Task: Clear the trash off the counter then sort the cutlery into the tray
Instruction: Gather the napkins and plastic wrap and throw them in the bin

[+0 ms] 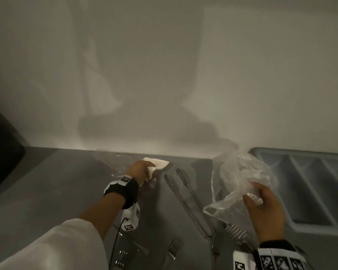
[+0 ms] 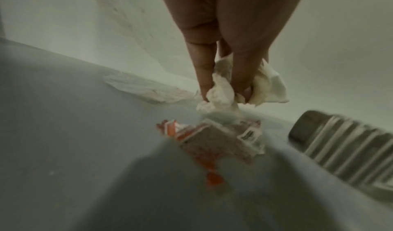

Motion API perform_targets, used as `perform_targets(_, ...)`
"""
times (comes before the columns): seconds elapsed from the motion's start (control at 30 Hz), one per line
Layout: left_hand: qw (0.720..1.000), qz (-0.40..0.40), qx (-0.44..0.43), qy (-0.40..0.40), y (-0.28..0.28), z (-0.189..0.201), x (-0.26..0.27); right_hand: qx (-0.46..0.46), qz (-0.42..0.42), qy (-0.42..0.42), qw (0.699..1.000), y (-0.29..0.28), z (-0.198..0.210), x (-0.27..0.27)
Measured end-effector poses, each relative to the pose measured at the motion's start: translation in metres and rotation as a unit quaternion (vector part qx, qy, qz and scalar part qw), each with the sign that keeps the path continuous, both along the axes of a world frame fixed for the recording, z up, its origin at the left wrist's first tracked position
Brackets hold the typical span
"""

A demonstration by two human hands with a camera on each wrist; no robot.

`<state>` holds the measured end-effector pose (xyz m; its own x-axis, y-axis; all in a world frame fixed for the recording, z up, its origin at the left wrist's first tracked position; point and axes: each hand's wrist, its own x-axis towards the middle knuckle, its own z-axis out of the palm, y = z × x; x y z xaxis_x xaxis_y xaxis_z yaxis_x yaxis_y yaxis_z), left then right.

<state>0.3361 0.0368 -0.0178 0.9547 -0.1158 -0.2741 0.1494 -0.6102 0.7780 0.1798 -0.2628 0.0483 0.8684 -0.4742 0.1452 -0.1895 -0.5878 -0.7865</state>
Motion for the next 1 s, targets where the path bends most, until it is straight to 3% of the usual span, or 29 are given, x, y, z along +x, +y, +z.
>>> perform_targets(0.07, 0.999, -0.006, -0.044, -0.012, -0.002, 0.018, -0.017, 0.017, -0.02, -0.018, 0.999, -0.011, 0.008, -0.017)
perform_targets(0.2, 0.993, -0.001, -0.051, -0.105, -0.021, 0.055, -0.056, 0.033, -0.073, -0.055, 0.995, -0.038, 0.024, -0.063)
perform_targets(0.3, 0.967, -0.084, -0.088, -0.223, -0.059, 0.09, -0.104, 0.041, -0.118, -0.081, 0.989, -0.065, 0.037, -0.109)
perform_targets(0.37, 0.954, -0.121, -0.11, -0.253, -0.092, 0.112, -0.137, 0.034, -0.137, -0.098, 0.985, -0.083, 0.045, -0.14)
perform_targets(0.47, 0.923, -0.242, -0.141, -0.265, -0.169, 0.138, -0.203, 0.018, -0.207, -0.115, 0.971, -0.125, 0.052, -0.214)
perform_targets(0.57, 0.887, -0.356, -0.191, -0.225, -0.252, 0.139, -0.272, -0.008, -0.294, -0.122, 0.948, -0.173, 0.043, -0.3)
perform_targets(0.73, 0.827, -0.497, -0.233, -0.124, -0.373, 0.107, -0.395, -0.041, -0.436, -0.083, 0.895, -0.232, 0.006, -0.459)
perform_targets(0.87, 0.775, -0.578, -0.256, 0.003, -0.443, 0.075, -0.496, -0.009, -0.539, 0.023, 0.842, -0.256, -0.027, -0.578)
perform_targets(1.0, 0.741, -0.605, -0.259, 0.133, -0.495, 0.035, -0.574, 0.048, -0.579, 0.071, 0.811, -0.273, -0.05, -0.66)
